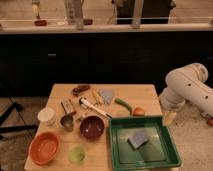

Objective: Wipe red bowl with eraser

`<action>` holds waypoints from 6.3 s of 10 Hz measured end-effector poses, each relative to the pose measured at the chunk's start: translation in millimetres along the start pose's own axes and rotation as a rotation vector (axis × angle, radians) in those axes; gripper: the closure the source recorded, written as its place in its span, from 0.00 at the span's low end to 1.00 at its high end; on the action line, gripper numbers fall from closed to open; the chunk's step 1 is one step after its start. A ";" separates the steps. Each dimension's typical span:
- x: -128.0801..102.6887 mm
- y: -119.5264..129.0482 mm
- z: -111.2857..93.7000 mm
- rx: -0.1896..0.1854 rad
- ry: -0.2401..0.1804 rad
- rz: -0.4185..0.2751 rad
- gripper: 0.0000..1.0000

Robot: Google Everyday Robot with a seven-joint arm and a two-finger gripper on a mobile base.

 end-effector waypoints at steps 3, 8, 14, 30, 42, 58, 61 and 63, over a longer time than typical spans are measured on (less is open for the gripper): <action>0.1 -0.1 -0.1 0.000 0.000 -0.001 0.20; 0.3 -0.2 -0.1 0.001 0.001 0.000 0.20; 0.4 -0.2 0.0 0.001 0.001 0.000 0.20; -111.5 -48.4 11.1 0.038 0.069 0.039 0.20; -208.6 -46.1 22.0 0.059 -0.322 0.242 0.20; -336.6 -64.4 46.7 0.158 -0.597 0.700 0.20; -336.4 -64.5 46.8 0.158 -0.597 0.700 0.20; -336.3 -64.5 46.6 0.158 -0.600 0.702 0.20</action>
